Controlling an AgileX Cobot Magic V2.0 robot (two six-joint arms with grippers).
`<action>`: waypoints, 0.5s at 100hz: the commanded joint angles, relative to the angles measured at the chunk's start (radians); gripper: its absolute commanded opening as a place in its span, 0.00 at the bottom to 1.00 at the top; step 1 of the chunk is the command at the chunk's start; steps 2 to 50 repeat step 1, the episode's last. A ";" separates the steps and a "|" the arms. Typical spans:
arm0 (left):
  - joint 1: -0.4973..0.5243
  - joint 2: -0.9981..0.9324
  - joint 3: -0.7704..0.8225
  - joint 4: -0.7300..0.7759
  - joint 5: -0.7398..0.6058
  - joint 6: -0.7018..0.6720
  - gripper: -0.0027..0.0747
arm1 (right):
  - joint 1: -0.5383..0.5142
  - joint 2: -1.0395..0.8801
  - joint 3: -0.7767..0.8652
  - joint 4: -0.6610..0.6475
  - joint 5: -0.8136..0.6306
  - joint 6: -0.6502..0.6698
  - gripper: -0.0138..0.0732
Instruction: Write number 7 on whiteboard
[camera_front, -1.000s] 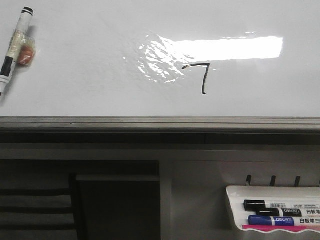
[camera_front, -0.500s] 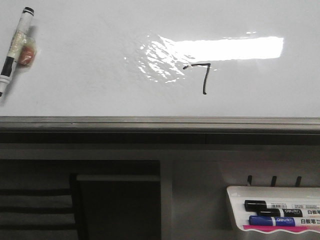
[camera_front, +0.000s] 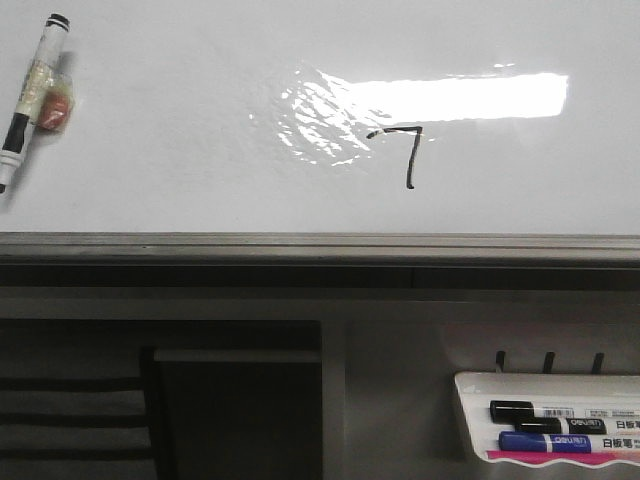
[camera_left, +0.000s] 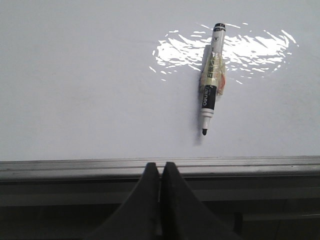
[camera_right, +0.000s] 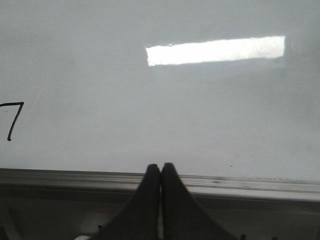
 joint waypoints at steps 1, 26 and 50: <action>0.001 -0.025 0.034 -0.009 -0.088 -0.010 0.01 | -0.004 -0.020 0.031 0.003 -0.076 0.000 0.08; 0.001 -0.025 0.034 -0.009 -0.088 -0.010 0.01 | -0.004 -0.020 0.031 0.003 -0.076 0.000 0.08; 0.001 -0.025 0.034 -0.009 -0.088 -0.010 0.01 | -0.004 -0.020 0.031 0.003 -0.076 0.000 0.08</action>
